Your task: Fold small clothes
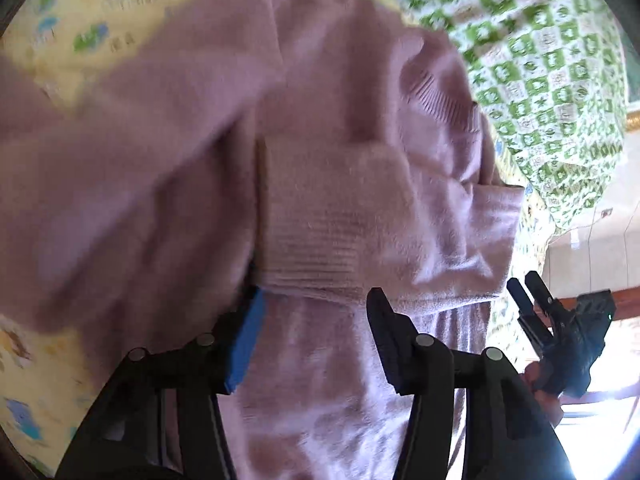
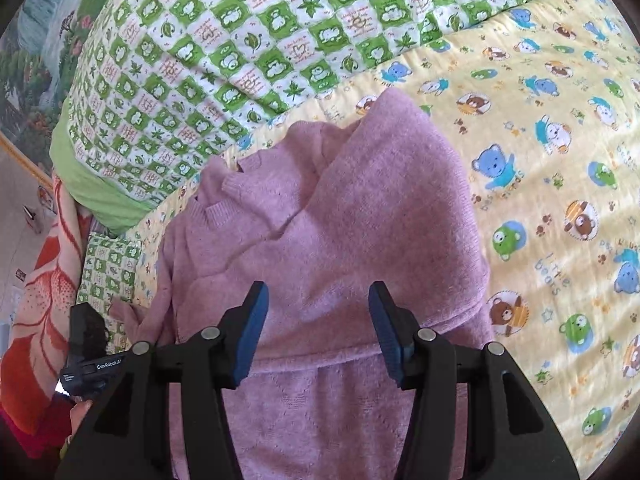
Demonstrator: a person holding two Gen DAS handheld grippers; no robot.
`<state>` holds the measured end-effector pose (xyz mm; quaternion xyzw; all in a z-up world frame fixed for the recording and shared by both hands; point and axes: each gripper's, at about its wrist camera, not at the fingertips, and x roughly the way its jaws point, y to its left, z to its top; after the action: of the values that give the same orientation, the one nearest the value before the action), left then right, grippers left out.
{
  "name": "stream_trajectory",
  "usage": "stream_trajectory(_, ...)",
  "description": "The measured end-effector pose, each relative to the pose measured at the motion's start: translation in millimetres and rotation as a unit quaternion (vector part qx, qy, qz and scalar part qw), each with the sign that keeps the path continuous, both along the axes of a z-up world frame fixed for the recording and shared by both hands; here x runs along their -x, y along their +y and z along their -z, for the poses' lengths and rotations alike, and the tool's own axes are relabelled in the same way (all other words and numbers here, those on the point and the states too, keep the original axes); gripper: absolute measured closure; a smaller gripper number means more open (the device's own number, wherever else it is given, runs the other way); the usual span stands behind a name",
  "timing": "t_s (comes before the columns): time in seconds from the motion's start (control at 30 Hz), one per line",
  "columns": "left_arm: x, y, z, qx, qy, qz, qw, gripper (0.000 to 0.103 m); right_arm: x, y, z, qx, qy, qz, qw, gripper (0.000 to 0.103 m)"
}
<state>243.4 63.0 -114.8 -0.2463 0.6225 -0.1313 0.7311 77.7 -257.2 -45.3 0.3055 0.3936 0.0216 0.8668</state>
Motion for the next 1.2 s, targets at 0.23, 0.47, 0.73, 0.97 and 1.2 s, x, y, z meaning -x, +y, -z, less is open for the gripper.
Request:
stream_trajectory(0.23, -22, -9, 5, 0.049, -0.036, -0.058, 0.9965, 0.096, 6, -3, 1, 0.005, 0.007, 0.010, 1.000, 0.049)
stream_trajectory(0.47, 24, 23, -51, 0.037, -0.162, -0.045, 0.9851, 0.097, 16, -35, -17, 0.026, -0.003, 0.055, 0.998, 0.049)
stream_trajectory(0.73, 41, 53, -4, 0.033, -0.111, -0.068, 0.9910, 0.097, -37, -63, -19, 0.040, 0.014, 0.062, 0.997, 0.049)
stream_trajectory(0.97, 44, 53, -4, 0.027, -0.112, -0.068, 0.9910, 0.097, -91, -66, 5, 0.027, 0.046, 0.044, 0.998, 0.049)
stream_trajectory(1.2, 40, 64, -3, 0.029, -0.110, -0.066, 0.9913, 0.097, -108, -62, 11, 0.010, 0.033, 0.015, 0.999, 0.095)
